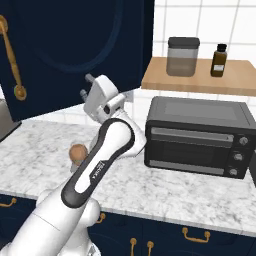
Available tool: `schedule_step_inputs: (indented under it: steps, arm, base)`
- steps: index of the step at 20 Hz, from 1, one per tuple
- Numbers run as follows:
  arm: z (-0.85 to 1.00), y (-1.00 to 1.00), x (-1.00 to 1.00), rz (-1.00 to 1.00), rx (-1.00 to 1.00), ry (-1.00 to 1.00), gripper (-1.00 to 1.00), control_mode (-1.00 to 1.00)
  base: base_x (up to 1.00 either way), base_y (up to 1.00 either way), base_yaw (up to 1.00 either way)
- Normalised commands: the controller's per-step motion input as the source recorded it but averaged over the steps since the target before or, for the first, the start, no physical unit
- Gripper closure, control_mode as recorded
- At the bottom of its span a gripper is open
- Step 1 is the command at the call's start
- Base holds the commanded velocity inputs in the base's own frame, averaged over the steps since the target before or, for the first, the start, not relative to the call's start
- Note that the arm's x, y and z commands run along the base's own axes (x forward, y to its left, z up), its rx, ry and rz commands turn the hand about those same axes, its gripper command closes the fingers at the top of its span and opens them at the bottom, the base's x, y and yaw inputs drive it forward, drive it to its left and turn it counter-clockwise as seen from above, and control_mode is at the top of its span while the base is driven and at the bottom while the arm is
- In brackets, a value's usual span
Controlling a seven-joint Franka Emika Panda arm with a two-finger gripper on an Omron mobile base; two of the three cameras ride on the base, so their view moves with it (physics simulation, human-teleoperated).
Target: Pick the honey bottle and place it on the digital scale for weighing, and close the cabinet.
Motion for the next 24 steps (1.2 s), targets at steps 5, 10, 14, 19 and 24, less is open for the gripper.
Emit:
schedule_step_inputs:
  steps: [5,10,14,19,24]
  arm:
    - [0.64,1.0,0.89,-0.06,-0.16,0.0,-1.0,-1.0]
    - [-0.21,0.92,1.0,-0.19,-0.15,0.02,-1.0,-1.0]
    - [-0.13,0.36,0.99,-0.21,-0.05,0.03,-1.0,-1.0]
    - [-0.06,0.2,1.0,-0.26,-0.03,0.12,-1.0,-1.0]
    - [-0.21,0.01,0.88,-0.23,0.0,0.02,-1.0,-1.0]
  base:
    - [0.0,0.0,0.0]
    - [0.0,0.0,0.0]
    - [0.0,0.0,0.0]
    - [0.0,0.0,0.0]
    - [0.0,0.0,0.0]
